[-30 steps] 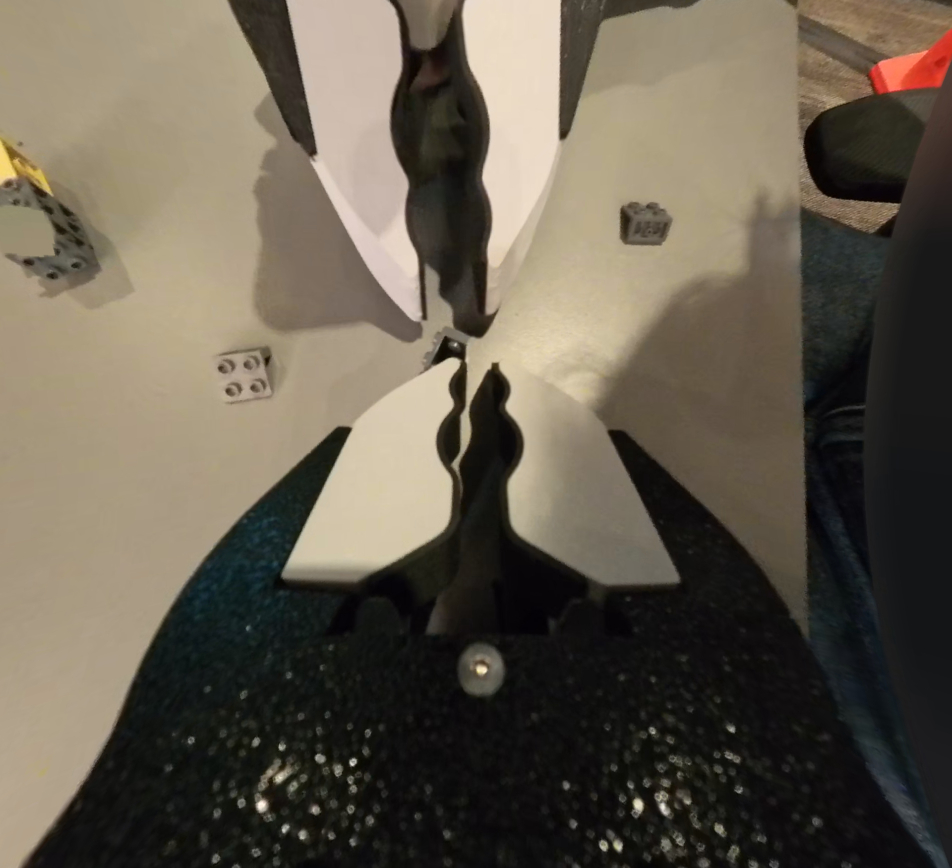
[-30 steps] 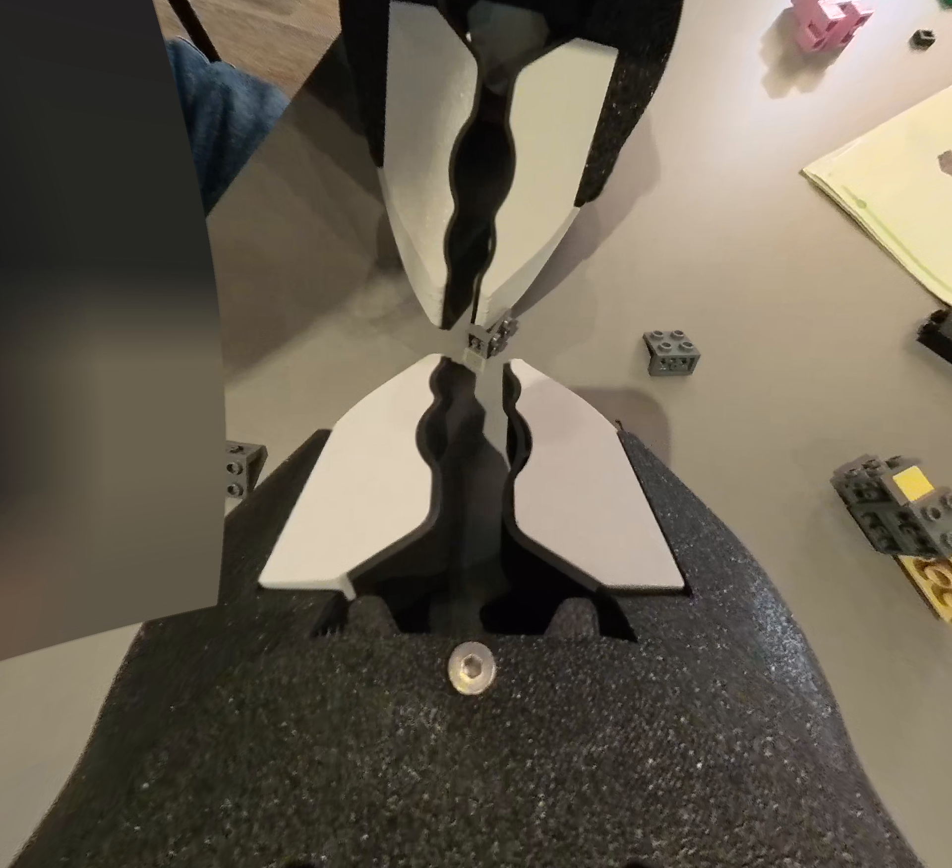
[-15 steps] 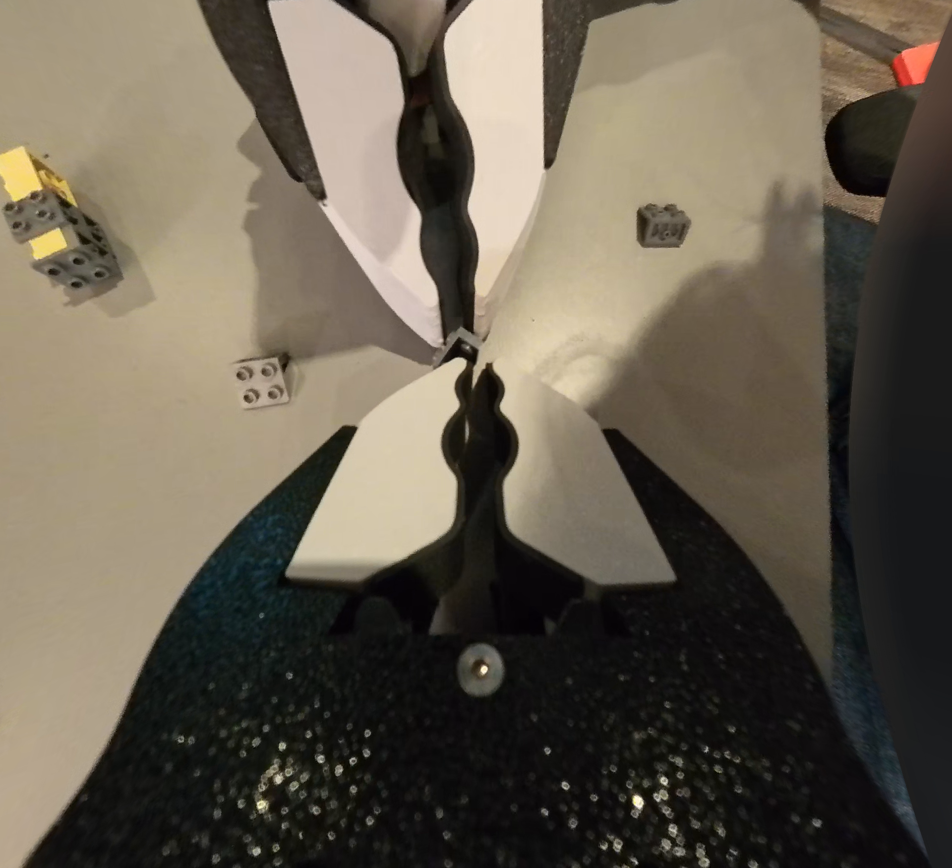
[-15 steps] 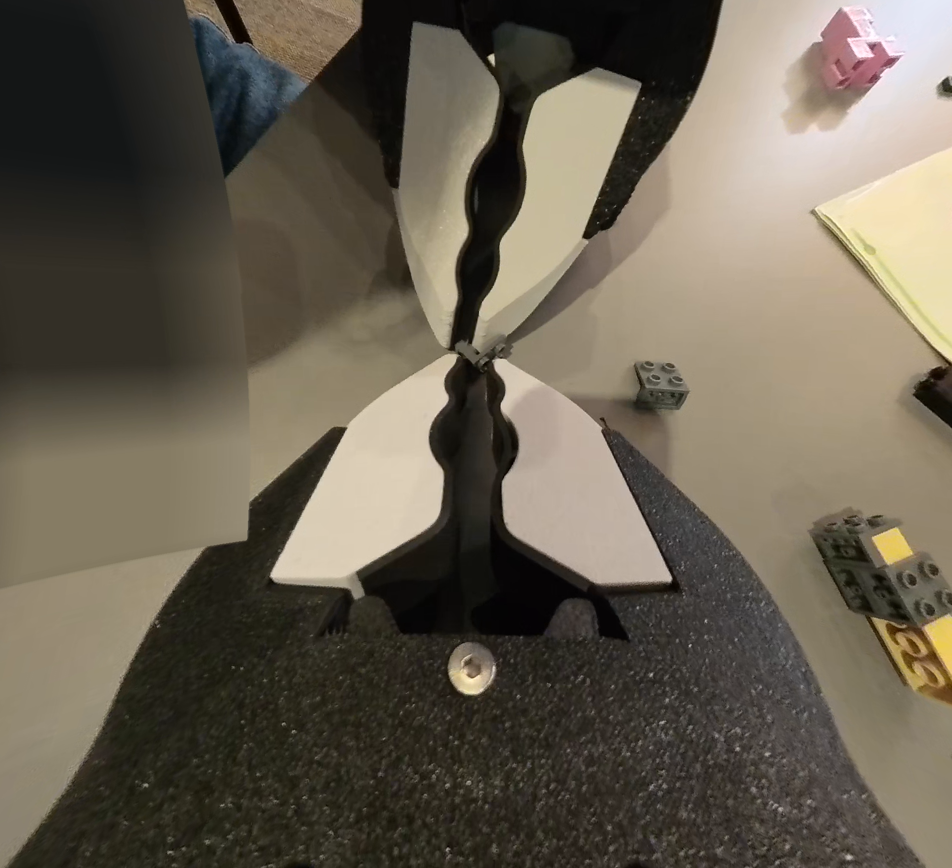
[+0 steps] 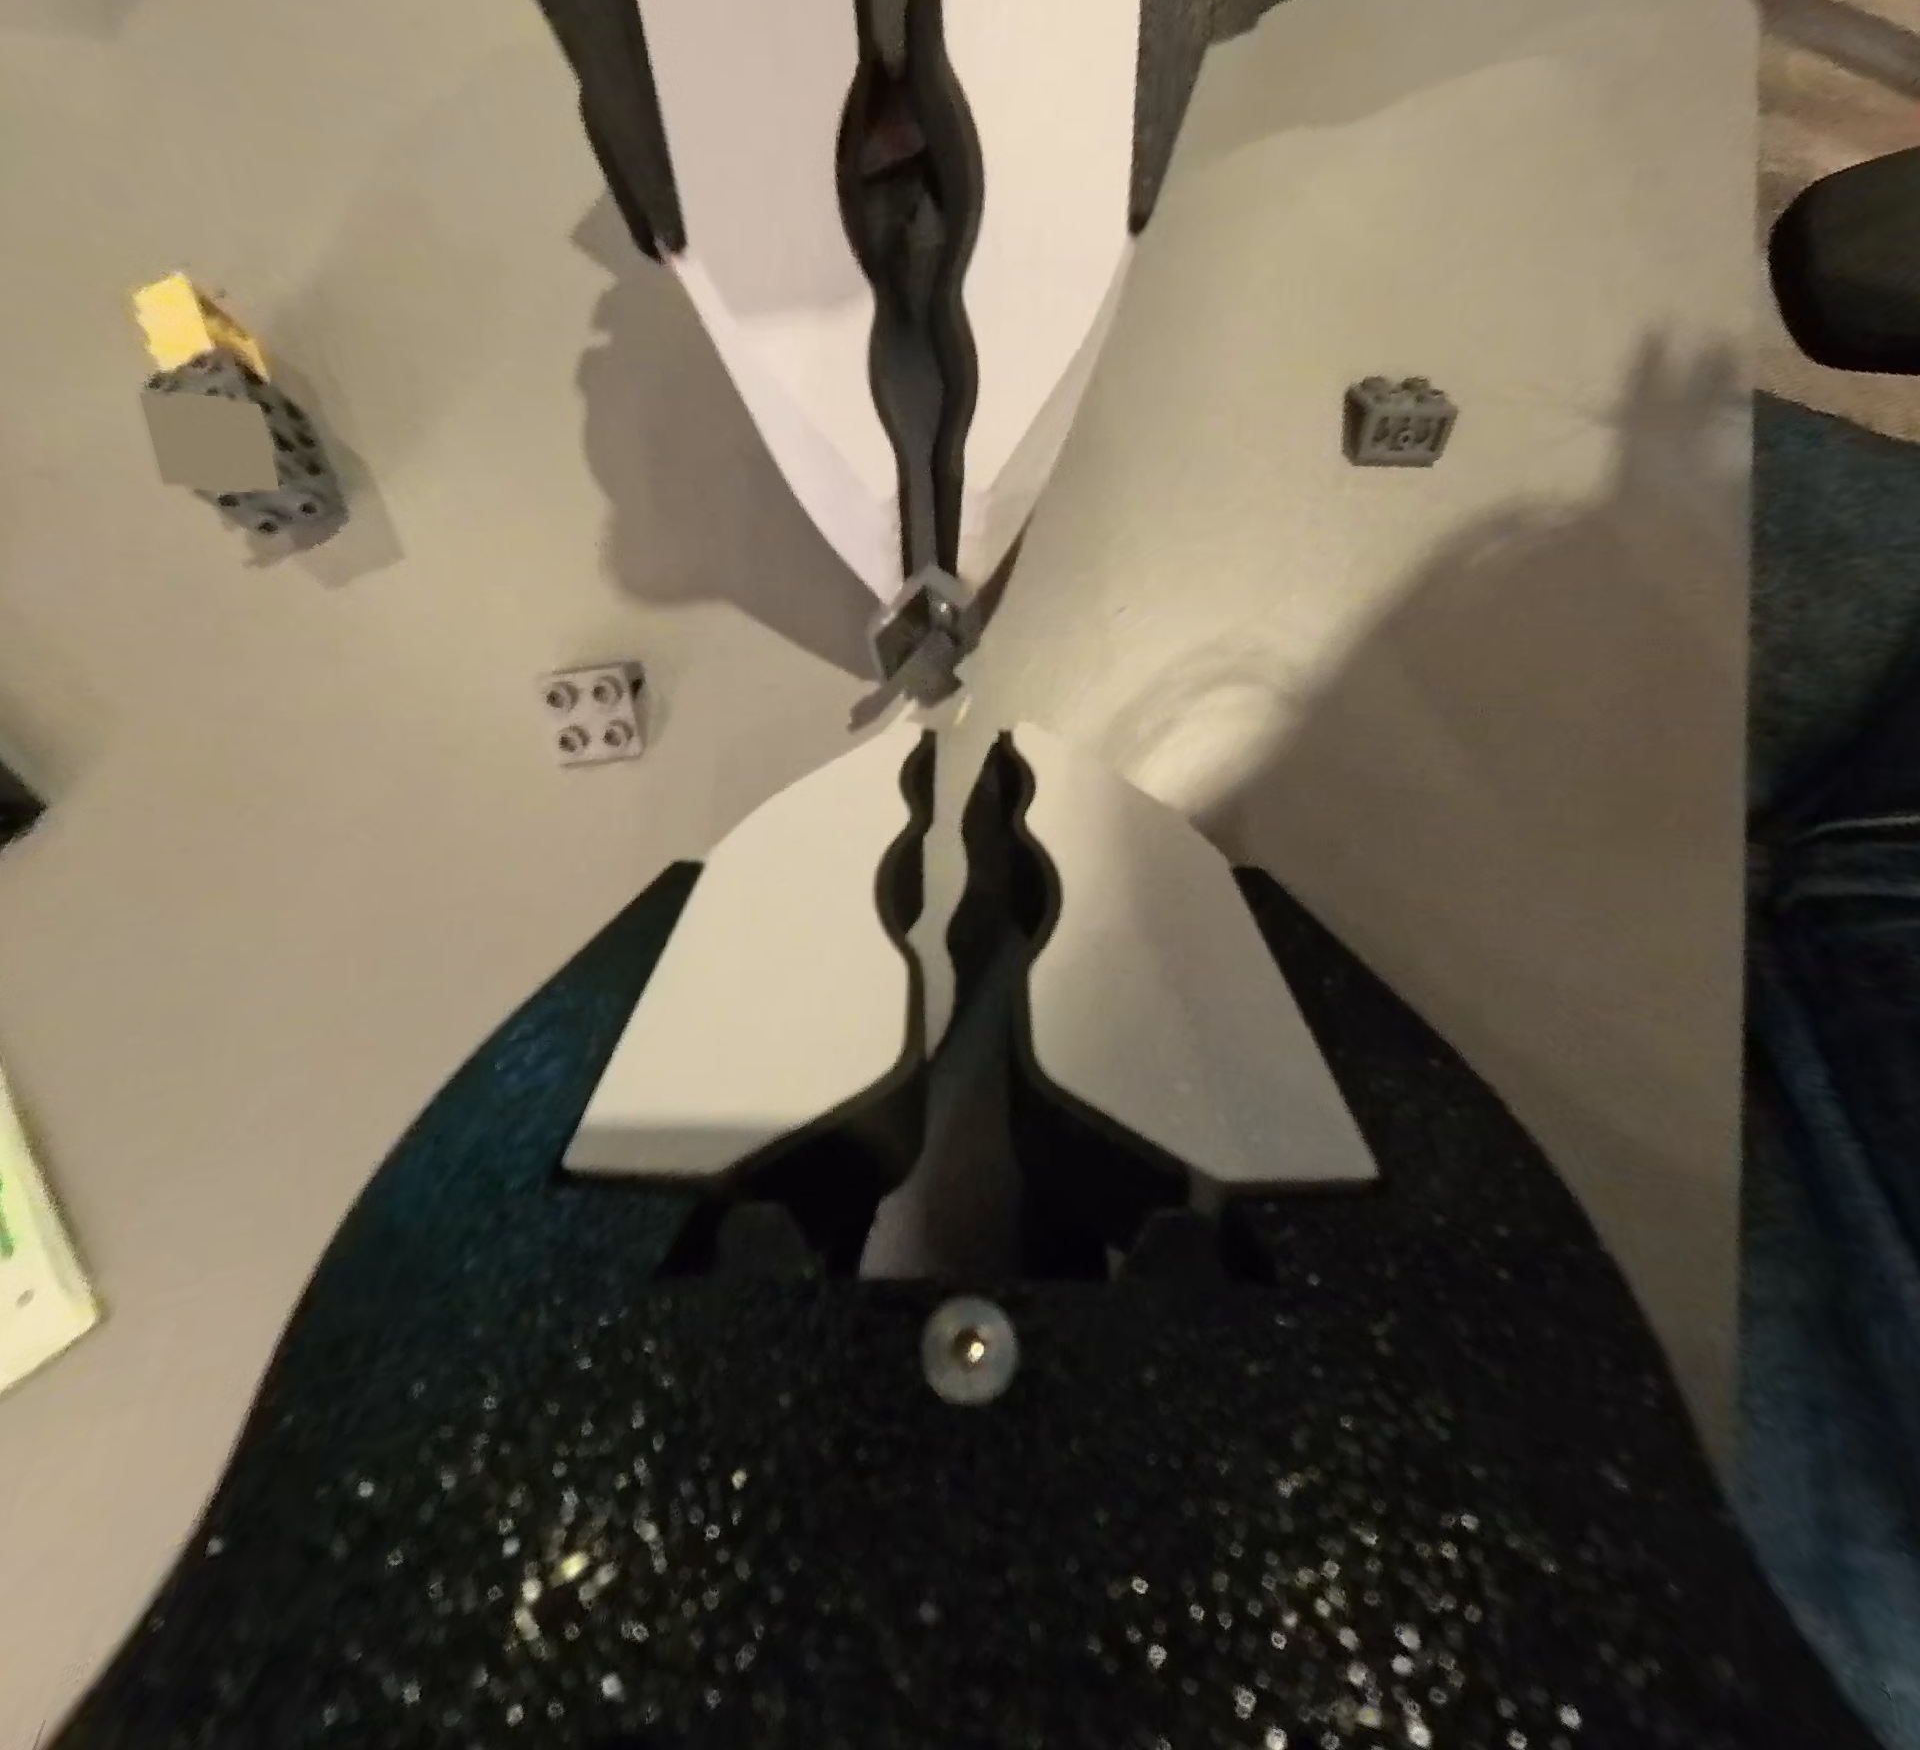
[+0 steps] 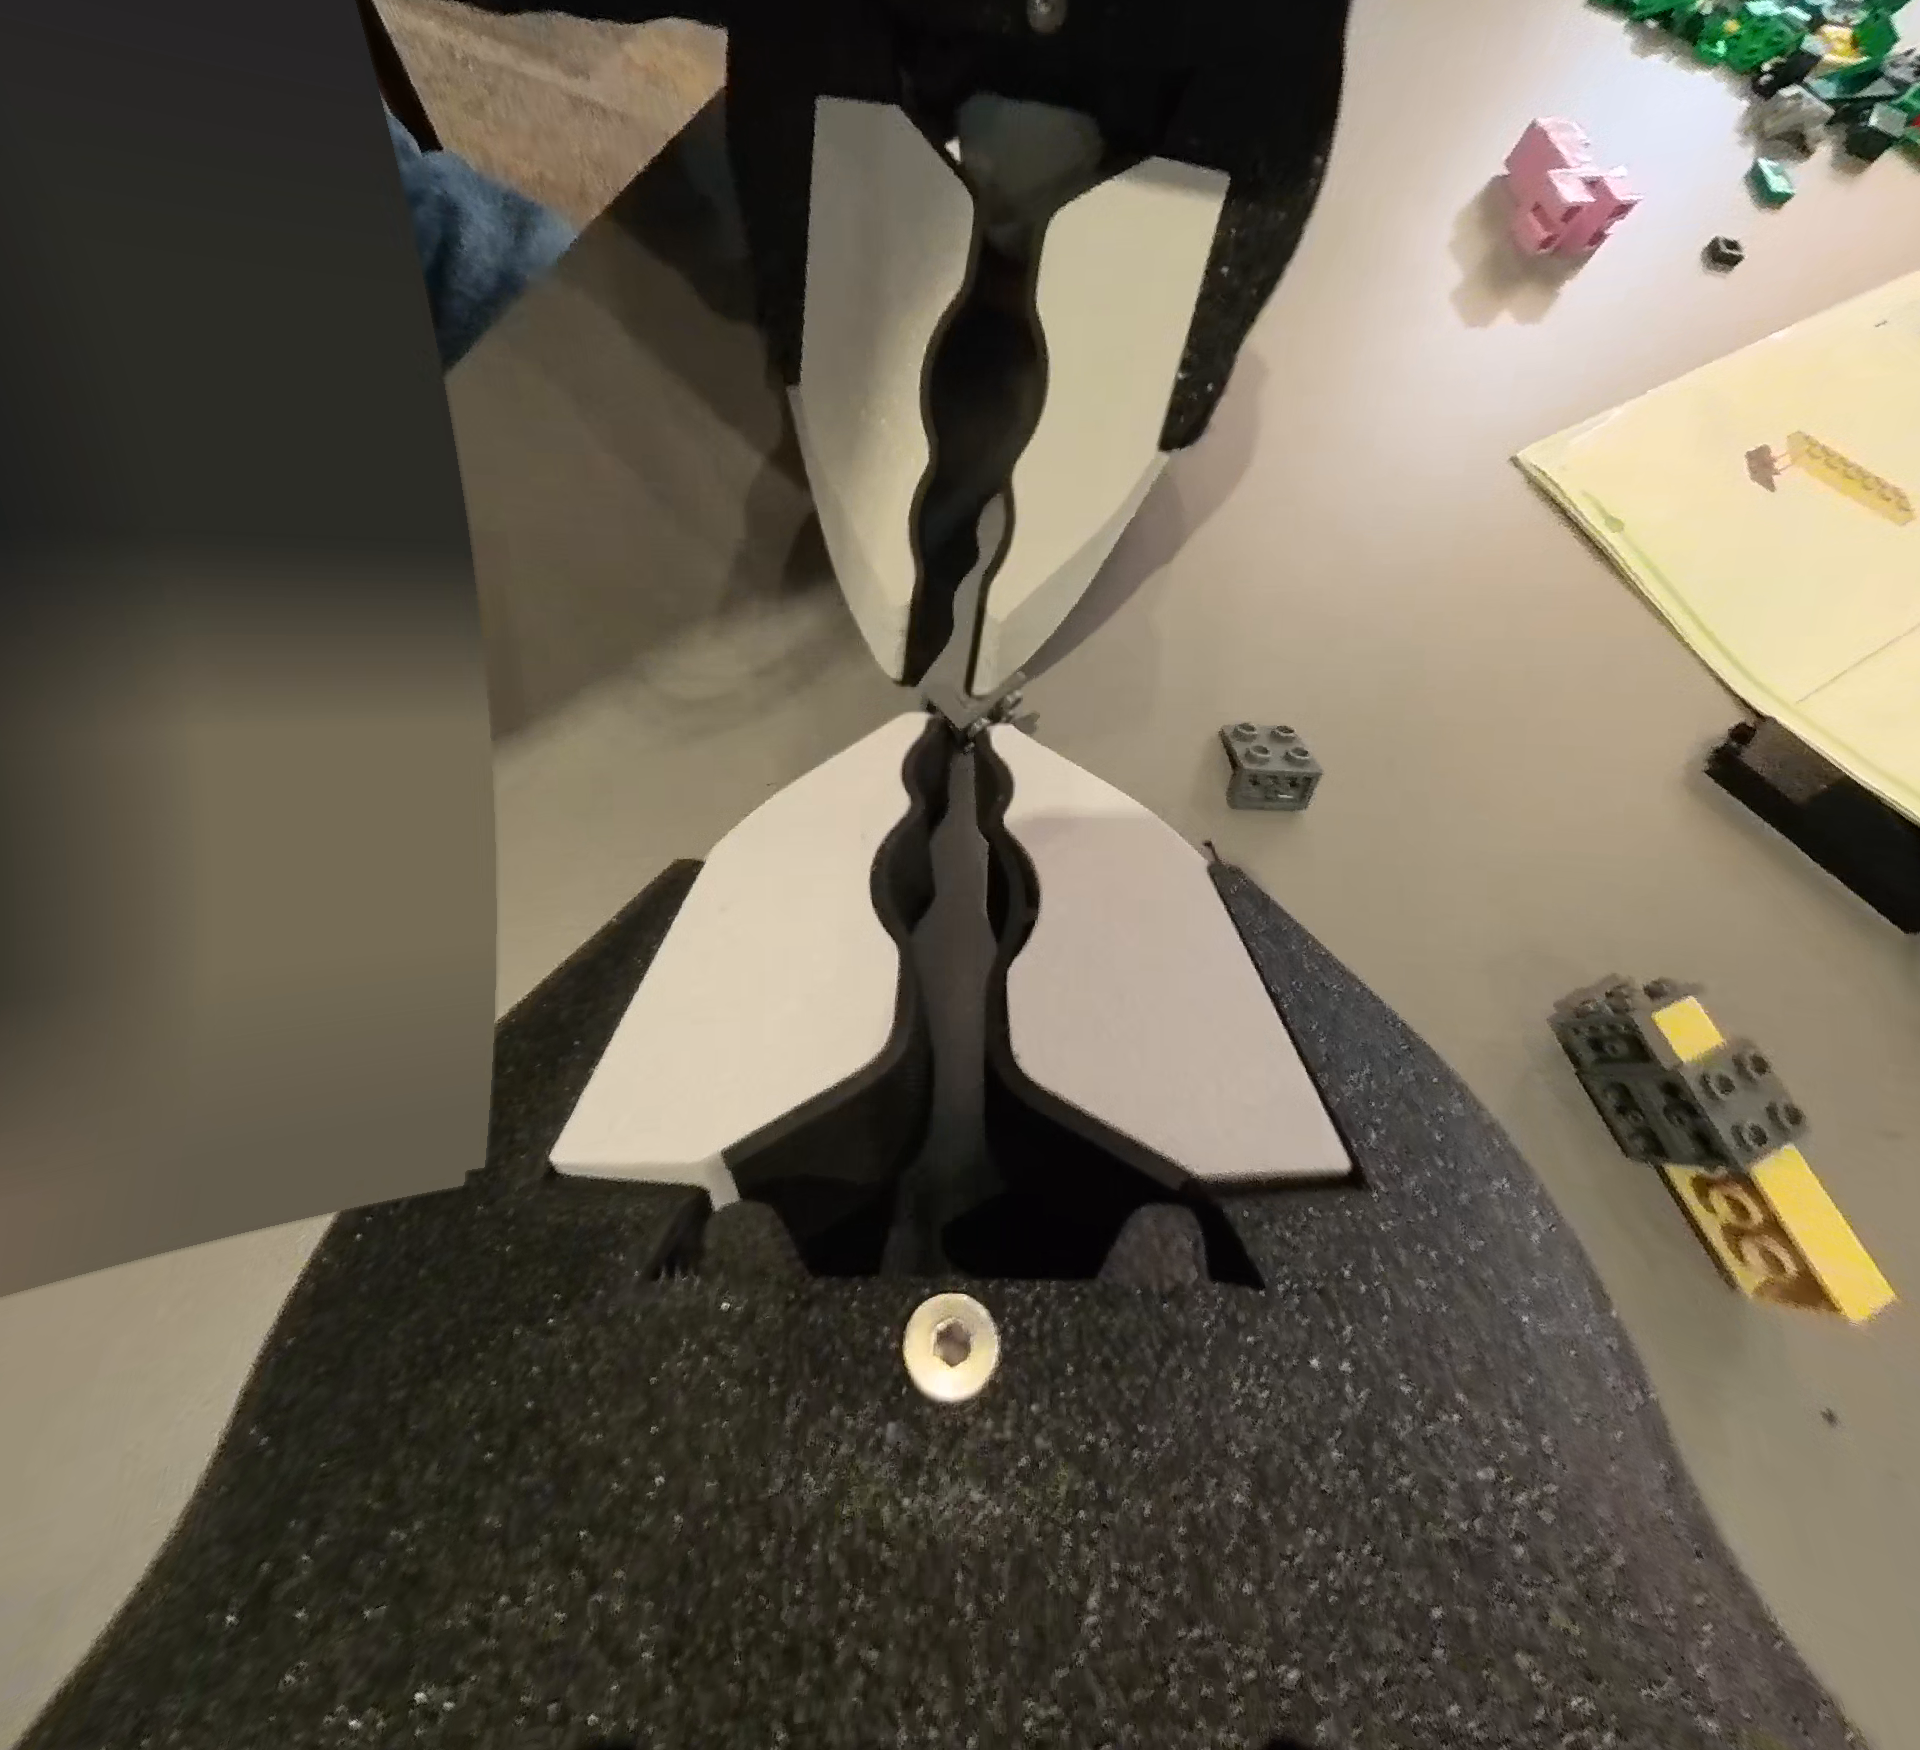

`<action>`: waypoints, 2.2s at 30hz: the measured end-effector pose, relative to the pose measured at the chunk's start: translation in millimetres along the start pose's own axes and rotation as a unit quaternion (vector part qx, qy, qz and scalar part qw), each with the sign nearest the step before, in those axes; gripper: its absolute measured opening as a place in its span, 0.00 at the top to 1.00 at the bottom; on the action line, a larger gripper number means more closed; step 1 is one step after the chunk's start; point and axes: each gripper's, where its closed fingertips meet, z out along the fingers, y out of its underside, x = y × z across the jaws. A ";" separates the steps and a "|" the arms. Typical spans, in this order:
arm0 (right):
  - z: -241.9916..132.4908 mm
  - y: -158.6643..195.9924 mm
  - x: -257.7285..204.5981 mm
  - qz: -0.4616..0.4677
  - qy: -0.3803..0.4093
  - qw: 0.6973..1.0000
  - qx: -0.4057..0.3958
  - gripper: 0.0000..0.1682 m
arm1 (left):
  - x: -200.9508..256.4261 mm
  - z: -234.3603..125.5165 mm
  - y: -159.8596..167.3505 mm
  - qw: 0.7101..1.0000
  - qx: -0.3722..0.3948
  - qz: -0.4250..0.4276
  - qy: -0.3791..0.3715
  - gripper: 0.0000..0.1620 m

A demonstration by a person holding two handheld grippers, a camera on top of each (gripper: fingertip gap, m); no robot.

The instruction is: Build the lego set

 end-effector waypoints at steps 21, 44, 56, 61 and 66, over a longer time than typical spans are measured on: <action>-96.8 33.3 113.8 -0.015 0.270 0.954 -0.126 0.98 | -141.5 38.5 -34.1 0.986 -0.003 -0.060 -0.153 0.77; -107.2 45.0 113.4 -0.028 0.397 0.878 -0.266 0.98 | -147.4 44.2 -48.0 0.980 0.017 0.134 -0.146 0.89; -109.7 29.7 108.6 0.059 0.514 0.823 -0.235 0.98 | -143.7 19.1 -67.9 0.959 0.131 0.187 -0.165 0.89; -114.5 20.1 115.7 0.029 0.552 0.787 -0.275 0.98 | -143.7 15.4 -70.2 0.958 0.155 0.184 -0.155 0.89; -107.3 12.7 117.7 0.009 0.550 0.779 -0.301 0.98 | -146.1 20.3 -66.3 0.963 0.139 0.175 -0.151 0.89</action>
